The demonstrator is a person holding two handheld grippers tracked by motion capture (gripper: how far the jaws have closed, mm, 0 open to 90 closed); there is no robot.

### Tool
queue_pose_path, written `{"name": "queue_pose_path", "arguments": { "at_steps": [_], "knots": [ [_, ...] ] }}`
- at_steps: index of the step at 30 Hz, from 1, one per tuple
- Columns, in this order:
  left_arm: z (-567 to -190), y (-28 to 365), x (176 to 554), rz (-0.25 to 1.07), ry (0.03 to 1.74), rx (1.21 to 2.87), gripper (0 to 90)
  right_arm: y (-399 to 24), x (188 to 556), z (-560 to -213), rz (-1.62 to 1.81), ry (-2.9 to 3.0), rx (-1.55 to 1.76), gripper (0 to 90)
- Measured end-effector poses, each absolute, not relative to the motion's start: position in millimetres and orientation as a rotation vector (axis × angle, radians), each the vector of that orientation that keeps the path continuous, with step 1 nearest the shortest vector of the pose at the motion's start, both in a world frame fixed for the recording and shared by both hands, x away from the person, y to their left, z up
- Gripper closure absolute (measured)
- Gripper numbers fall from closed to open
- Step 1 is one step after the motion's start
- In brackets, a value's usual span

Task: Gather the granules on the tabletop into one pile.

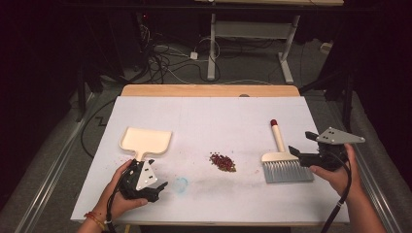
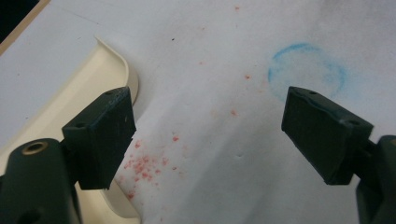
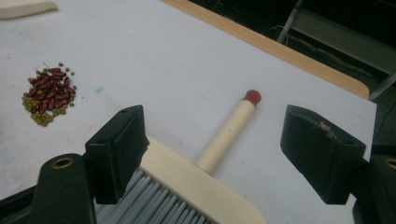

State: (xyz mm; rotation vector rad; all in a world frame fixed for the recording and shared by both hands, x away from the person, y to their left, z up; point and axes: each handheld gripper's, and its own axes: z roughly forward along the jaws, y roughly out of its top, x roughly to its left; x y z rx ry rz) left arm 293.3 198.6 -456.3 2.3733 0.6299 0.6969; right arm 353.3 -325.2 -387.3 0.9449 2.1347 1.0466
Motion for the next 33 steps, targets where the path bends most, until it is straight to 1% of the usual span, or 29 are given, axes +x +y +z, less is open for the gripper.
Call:
{"name": "queue_pose_path", "arguments": {
  "at_steps": [7,12,15,21,27,33],
  "knots": [
    [-454.9,199.8,293.6,0.708,0.644,2.349,16.8,-315.7,343.7,-389.9,1.053,2.085,0.924,23.9],
    [-452.2,200.8,294.1,0.735,0.666,2.313,16.7,-297.2,328.5,-392.3,1.086,2.009,0.871,23.9],
    [-450.8,200.8,293.5,0.760,0.671,2.289,16.4,-288.5,319.9,-399.7,1.152,1.969,0.857,23.8],
    [-451.7,199.6,289.5,0.775,0.665,2.264,16.5,-274.6,302.7,-414.8,1.200,1.958,0.825,18.7],
    [-452.8,200.6,286.8,0.786,0.655,2.265,16.5,-260.1,295.7,-421.8,1.142,1.988,0.777,17.8],
    [-451.4,202.4,286.0,0.786,0.652,2.256,16.4,-259.0,294.7,-420.1,1.162,1.979,0.775,17.7]
  ]
}}
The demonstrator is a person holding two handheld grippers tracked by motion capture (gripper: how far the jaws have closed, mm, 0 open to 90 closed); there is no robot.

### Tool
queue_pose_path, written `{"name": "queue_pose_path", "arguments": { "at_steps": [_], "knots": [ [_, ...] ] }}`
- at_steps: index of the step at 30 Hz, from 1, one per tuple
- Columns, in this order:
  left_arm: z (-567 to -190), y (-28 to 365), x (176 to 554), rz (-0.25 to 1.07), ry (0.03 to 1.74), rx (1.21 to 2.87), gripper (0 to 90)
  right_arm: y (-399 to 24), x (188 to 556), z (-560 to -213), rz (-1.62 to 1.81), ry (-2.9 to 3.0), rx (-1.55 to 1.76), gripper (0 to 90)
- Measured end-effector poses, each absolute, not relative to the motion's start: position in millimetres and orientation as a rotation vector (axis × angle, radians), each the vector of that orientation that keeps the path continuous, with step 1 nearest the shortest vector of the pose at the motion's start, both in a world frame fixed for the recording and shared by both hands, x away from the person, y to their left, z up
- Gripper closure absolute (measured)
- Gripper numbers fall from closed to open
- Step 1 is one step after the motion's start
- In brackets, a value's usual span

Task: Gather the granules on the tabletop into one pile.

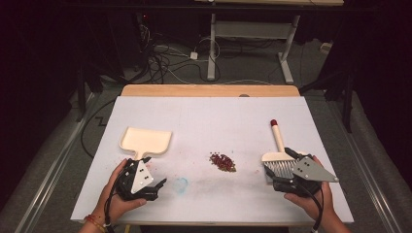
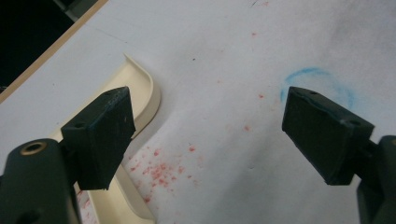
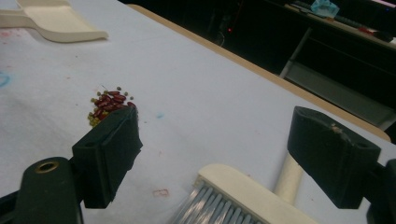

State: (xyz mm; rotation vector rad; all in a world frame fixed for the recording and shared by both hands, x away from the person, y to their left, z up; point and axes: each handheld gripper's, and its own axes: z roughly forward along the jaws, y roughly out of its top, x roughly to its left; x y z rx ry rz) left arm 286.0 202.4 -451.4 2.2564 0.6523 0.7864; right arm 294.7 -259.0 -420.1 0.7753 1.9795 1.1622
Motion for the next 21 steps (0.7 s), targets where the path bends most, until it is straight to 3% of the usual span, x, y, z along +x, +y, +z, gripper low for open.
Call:
{"name": "queue_pose_path", "arguments": {
  "at_steps": [21],
  "knots": [
    [-451.9,199.7,291.1,0.775,0.671,2.262,16.4,-265.6,296.5,-419.3,1.121,1.945,0.761,17.8]
  ]
}}
